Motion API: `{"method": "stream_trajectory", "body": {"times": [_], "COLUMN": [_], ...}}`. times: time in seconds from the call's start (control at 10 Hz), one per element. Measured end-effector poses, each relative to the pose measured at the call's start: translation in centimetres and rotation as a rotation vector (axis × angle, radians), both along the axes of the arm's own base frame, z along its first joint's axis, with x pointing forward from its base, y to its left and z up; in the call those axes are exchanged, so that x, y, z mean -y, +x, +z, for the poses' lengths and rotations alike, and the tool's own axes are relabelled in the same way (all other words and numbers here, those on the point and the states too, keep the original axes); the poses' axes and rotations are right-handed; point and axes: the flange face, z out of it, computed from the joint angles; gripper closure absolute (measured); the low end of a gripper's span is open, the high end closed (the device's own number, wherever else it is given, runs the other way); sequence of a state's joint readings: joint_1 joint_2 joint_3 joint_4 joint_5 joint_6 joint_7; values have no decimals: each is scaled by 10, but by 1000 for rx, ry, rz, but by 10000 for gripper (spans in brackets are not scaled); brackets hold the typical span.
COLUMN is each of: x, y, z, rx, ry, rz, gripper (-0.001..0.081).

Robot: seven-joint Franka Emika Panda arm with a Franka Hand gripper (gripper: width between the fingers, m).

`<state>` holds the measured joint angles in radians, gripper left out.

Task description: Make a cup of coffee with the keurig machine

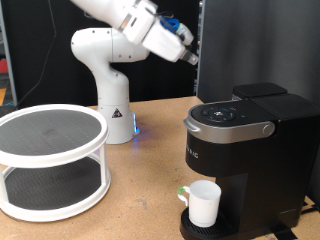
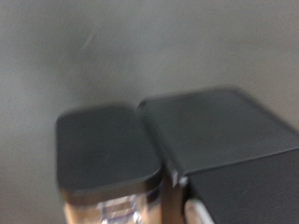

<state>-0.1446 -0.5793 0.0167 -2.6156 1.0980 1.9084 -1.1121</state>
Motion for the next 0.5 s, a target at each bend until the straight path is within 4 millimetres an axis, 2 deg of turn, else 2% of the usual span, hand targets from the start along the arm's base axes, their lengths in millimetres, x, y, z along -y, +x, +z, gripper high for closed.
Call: {"method": "stream_trajectory", "body": {"times": [0.2,0.5], "x": [-11,-14], "y": [6,8], "z": [13,16], "rx": [-4,0], "ry": [-188,-114], "rz": [108,77], "gripper": [-1,-1]}}
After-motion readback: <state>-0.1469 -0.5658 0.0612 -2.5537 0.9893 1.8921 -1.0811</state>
